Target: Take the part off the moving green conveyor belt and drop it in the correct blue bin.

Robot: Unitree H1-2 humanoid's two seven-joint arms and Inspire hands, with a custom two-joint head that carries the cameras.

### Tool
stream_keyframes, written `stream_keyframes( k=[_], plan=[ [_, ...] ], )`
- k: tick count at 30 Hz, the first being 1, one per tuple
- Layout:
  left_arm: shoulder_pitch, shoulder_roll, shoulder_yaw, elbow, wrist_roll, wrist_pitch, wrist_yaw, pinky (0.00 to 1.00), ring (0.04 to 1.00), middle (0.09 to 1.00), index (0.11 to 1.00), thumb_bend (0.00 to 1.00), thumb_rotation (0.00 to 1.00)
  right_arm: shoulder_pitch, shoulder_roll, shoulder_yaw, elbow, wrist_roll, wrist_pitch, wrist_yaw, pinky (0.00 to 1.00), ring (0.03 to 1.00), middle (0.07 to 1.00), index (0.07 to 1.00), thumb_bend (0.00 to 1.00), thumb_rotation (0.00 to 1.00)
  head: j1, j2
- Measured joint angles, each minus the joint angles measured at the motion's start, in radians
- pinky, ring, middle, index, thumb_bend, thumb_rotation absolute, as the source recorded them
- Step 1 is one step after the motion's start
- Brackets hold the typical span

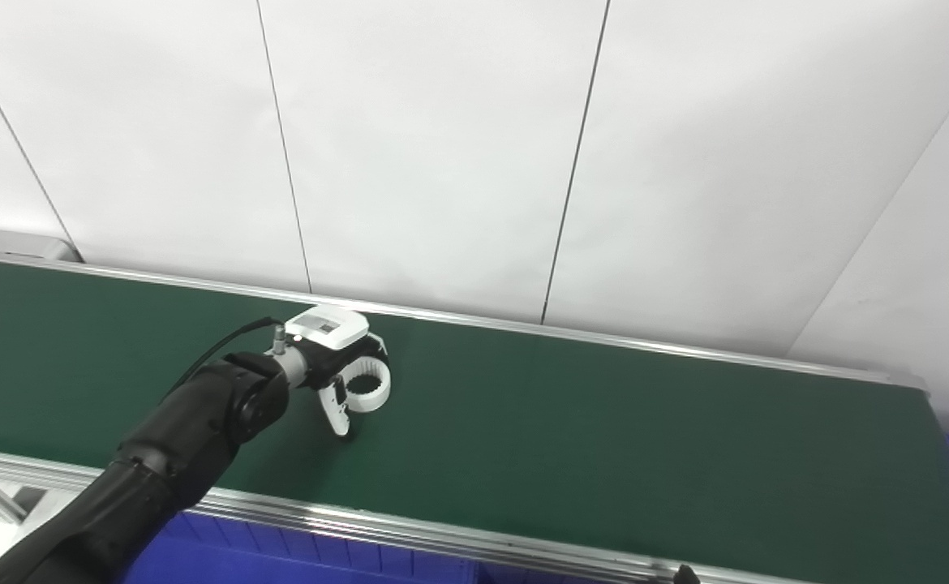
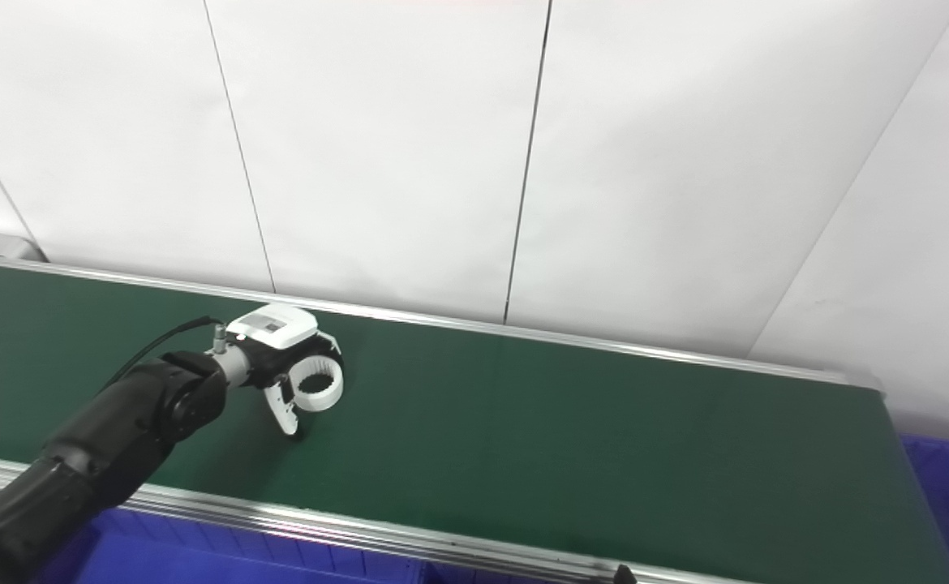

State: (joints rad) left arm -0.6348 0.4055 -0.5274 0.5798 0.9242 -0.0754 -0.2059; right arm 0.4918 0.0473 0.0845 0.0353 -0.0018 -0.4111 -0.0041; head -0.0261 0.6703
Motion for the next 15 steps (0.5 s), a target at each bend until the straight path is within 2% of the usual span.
stream_keyframes(
  k=[1,2,3,5,7,8,9,11,13,15],
  plan=[
    [-0.005,-0.004,-0.006,0.010,0.000,0.000,0.010,0.48,0.540,0.568,0.551,0.67,0.00,0.002,0.000,0.000,-0.002,0.000,0.000,0.000,0.96,0.977,1.000,1.000,0.80,1.00,0.000,0.000],
    [-0.012,-0.007,-0.015,0.020,0.000,0.000,0.014,0.39,0.453,0.501,0.532,0.60,0.00,0.005,0.000,0.000,-0.004,0.000,0.000,0.000,0.95,0.975,1.000,1.000,0.81,1.00,0.000,0.005],
    [-0.020,-0.011,-0.020,0.032,-0.001,0.000,0.011,0.31,0.373,0.488,0.510,0.56,0.00,0.007,0.000,0.001,-0.007,0.001,0.000,0.000,0.95,0.974,1.000,1.000,0.81,1.00,0.000,0.009],
    [-0.030,-0.019,-0.022,0.040,-0.023,0.003,-0.023,0.23,0.293,0.476,0.491,0.53,0.00,0.011,0.001,0.002,-0.016,0.010,0.001,0.000,0.95,0.972,1.000,1.000,0.81,1.00,-0.002,0.012],
    [-0.033,-0.025,-0.011,0.040,-0.063,0.013,-0.068,0.26,0.335,0.443,0.494,0.52,0.00,0.016,0.004,0.003,-0.032,0.027,0.001,0.000,0.95,0.976,1.000,1.000,0.80,1.00,-0.005,0.014],
    [-0.032,-0.025,-0.005,0.040,-0.089,0.014,-0.082,0.35,0.419,0.481,0.486,0.52,0.00,0.017,0.004,0.005,-0.036,0.031,0.001,0.000,0.94,0.975,1.000,1.000,0.80,1.00,-0.009,0.015],
    [-0.031,-0.027,0.009,0.040,-0.124,0.013,-0.108,0.36,0.427,0.485,0.486,0.52,0.00,0.017,0.005,0.006,-0.036,0.034,0.001,0.000,0.94,0.974,1.000,1.000,0.80,1.00,-0.009,0.015],
    [-0.028,-0.030,0.033,0.041,-0.189,0.012,-0.148,0.31,0.393,0.456,0.493,0.53,0.00,0.018,0.006,0.009,-0.036,0.039,0.001,0.001,0.94,0.977,1.000,1.000,0.80,1.00,-0.009,0.015],
    [-0.021,-0.034,0.057,0.043,-0.260,0.011,-0.182,0.25,0.323,0.472,0.487,0.53,0.00,0.018,0.006,0.012,-0.036,0.041,0.001,0.003,0.94,0.973,1.000,1.000,0.80,1.00,-0.011,0.015],
    [-0.020,-0.035,0.058,0.041,-0.298,0.011,-0.204,0.25,0.315,0.447,0.498,0.52,0.00,0.019,0.006,0.014,-0.036,0.041,0.001,0.004,0.93,0.970,1.000,1.000,0.80,1.00,-0.012,0.017]
  ],
)
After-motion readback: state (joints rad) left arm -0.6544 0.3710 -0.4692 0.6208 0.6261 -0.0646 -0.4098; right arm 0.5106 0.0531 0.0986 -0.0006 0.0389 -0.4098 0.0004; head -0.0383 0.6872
